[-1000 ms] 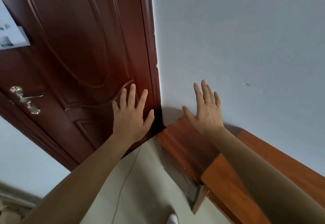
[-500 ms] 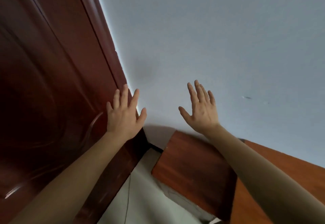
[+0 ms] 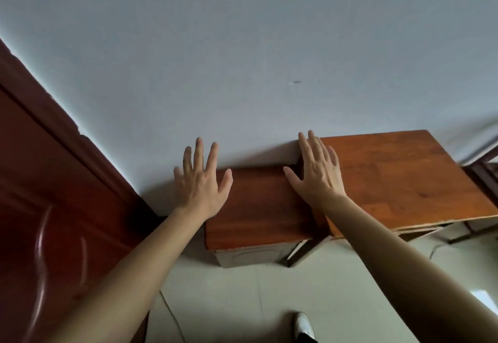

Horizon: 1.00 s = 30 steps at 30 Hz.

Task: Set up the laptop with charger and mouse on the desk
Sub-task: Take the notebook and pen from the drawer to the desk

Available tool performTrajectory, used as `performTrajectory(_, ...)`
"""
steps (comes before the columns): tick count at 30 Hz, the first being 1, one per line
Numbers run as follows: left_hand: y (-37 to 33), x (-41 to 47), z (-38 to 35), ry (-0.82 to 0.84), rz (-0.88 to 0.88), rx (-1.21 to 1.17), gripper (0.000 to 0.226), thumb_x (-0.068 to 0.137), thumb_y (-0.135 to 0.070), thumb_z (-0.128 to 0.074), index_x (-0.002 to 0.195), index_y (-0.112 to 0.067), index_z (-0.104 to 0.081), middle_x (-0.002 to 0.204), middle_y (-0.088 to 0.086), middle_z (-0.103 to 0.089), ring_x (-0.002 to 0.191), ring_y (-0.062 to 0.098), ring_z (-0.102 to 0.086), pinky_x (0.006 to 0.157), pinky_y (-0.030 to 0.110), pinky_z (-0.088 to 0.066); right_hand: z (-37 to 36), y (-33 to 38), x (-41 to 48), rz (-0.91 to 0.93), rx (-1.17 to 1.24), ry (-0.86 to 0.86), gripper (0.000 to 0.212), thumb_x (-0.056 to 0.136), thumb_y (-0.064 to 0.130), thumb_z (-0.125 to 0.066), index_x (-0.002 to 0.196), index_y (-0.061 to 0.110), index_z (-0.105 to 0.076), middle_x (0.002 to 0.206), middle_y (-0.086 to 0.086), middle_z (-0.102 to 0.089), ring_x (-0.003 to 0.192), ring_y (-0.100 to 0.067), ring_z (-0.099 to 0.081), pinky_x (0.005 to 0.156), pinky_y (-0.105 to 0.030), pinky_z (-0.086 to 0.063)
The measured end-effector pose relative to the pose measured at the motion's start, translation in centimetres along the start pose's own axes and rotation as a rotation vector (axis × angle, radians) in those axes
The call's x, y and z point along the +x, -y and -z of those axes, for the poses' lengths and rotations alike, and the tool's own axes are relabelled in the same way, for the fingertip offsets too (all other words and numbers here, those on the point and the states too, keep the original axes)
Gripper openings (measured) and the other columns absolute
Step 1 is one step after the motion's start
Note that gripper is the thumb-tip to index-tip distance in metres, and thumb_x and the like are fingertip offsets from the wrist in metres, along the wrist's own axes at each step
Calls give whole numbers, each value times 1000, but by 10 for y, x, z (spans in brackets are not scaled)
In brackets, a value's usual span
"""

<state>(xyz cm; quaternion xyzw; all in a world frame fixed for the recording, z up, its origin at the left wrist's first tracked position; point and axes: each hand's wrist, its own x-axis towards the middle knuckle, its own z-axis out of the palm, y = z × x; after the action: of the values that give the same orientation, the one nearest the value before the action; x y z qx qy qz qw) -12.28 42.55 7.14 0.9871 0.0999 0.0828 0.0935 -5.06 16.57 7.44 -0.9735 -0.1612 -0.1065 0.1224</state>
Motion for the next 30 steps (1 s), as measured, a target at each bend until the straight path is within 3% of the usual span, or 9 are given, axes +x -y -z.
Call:
performTrajectory(8, 8, -73, -75, 110, 115, -77, 73, 92, -56, -31, 156, -20, -29, 165, 15, -19, 146, 42, -25, 106, 64, -37, -50, -14, -72, -13, 28, 142, 87, 94, 57, -52, 161, 22, -10, 168, -8, -17, 153, -25, -22, 124, -43, -20)
performTrajectory(14, 0, -121, -122, 178, 210, -73, 77, 90, -59, -25, 152, -16, -37, 160, 17, -30, 141, 43, -34, 100, 61, -45, -84, -39, -112, -35, 113, 215, 84, 95, 59, -51, 161, 24, -12, 165, -3, -28, 149, -21, -33, 114, -40, -37)
performTrajectory(18, 2, -137, -184, 227, 270, -109, 76, 92, -59, -30, 156, -17, -29, 164, 16, -22, 146, 41, -26, 110, 58, -36, -136, -60, -134, -140, 169, 281, 84, 95, 61, -49, 161, 24, -11, 162, 0, -32, 141, -22, -43, 102, -41, -47)
performTrajectory(22, 11, -150, -252, 190, 383, -229, 80, 98, -52, -46, 159, -14, -12, 167, 15, -9, 151, 36, -16, 116, 50, -29, -210, -71, -161, -326, 294, 346, 71, 97, 57, -49, 153, 19, -30, 153, -3, -42, 136, -25, -46, 97, -41, -47)
performTrajectory(25, 16, -154, -305, 67, 567, -420, 84, 98, -34, -54, 159, -13, 0, 167, 15, -3, 152, 33, -13, 114, 48, -30, -272, -76, -182, -469, 382, 377, 50, 98, 48, -53, 134, 15, -45, 134, -5, -52, 121, -31, -53, 82, -37, -42)
performTrajectory(27, 21, -161, -350, -7, 653, -538, 85, 96, -28, -54, 159, -12, 0, 166, 15, -5, 151, 31, -15, 114, 45, -30, -321, -84, -200, -535, 422, 369, 47, 98, 45, -55, 133, 16, -45, 131, -4, -51, 117, -30, -55, 78, -34, -38)
performTrajectory(30, 26, -164, -394, -4, 811, -707, 90, 87, -35, -48, 159, -14, 1, 166, 14, -9, 151, 28, -19, 115, 43, -27, -359, -91, -215, -608, 480, 319, 63, 98, 40, -57, 150, 14, -33, 142, -4, -44, 121, -27, -52, 85, -36, -40)
